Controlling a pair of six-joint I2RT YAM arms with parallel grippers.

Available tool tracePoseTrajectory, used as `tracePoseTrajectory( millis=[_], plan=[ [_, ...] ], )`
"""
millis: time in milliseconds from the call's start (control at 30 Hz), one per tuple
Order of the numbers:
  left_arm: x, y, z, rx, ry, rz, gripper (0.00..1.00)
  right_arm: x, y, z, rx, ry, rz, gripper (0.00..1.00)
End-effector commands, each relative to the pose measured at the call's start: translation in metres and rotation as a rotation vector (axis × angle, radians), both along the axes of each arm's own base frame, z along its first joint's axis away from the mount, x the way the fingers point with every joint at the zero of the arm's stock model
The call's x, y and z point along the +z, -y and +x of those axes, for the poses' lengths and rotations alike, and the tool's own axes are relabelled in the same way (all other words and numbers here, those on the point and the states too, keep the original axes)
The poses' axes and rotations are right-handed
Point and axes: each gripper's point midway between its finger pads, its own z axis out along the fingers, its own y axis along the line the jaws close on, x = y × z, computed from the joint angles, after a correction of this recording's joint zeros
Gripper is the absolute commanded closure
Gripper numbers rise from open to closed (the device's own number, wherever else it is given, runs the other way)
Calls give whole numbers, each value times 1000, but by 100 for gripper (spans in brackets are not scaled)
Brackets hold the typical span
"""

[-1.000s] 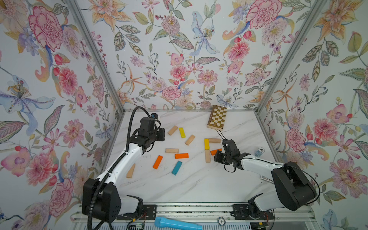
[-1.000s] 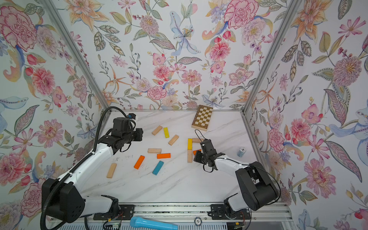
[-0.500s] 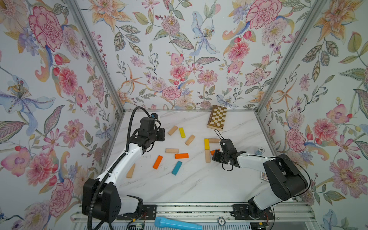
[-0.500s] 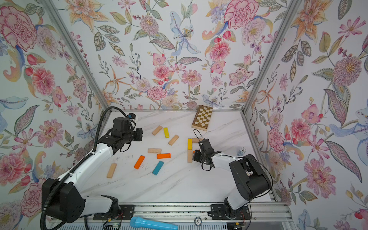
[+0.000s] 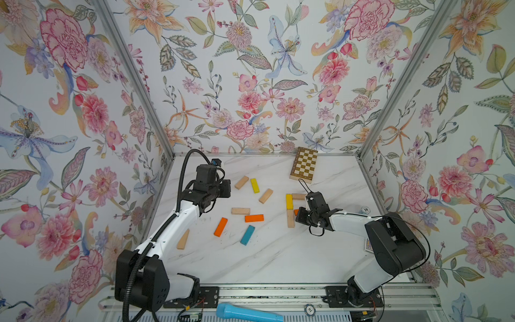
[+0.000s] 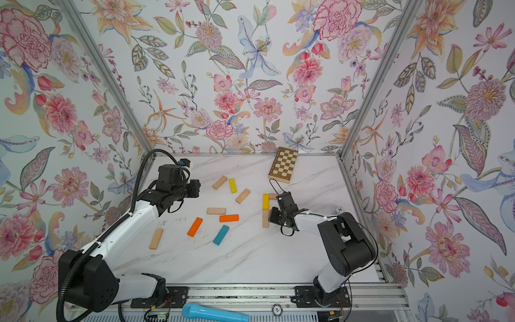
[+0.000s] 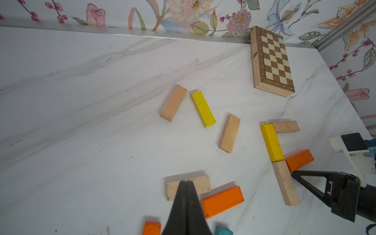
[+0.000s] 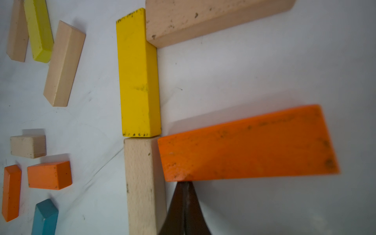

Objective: Assemble the number 6 with building blocks
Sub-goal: Assemble the building block at the center of the board.

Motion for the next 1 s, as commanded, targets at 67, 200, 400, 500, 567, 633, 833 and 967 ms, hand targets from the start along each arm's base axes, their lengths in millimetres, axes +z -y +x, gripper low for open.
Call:
tracePoseTrajectory(
  millis=[67, 200, 400, 500, 567, 633, 833, 967],
  plan=[
    [-4, 1, -2, 2, -11, -11, 100, 9, 1, 4, 10, 20, -28, 100],
    [-6, 3, -1, -4, -19, -17, 100, 32, 6, 7, 10, 67, -45, 100],
    [-8, 3, -1, -9, -26, -17, 100, 74, 34, 17, -49, 143, -58, 100],
    [-10, 4, -2, -11, -32, -15, 100, 75, 54, 24, -105, 126, -44, 94],
    [-12, 3, -1, -9, -35, -11, 100, 75, 62, 30, -120, 102, -46, 86],
    [-14, 3, 0, -8, -40, -9, 100, 72, 71, 35, -137, 59, -88, 79],
    [-17, 4, 1, -9, -52, -8, 100, 57, 91, 37, -218, -90, -181, 61],
    [-18, 6, 3, -12, -59, -14, 94, 46, 92, 34, -270, -176, -186, 61]
  ],
)
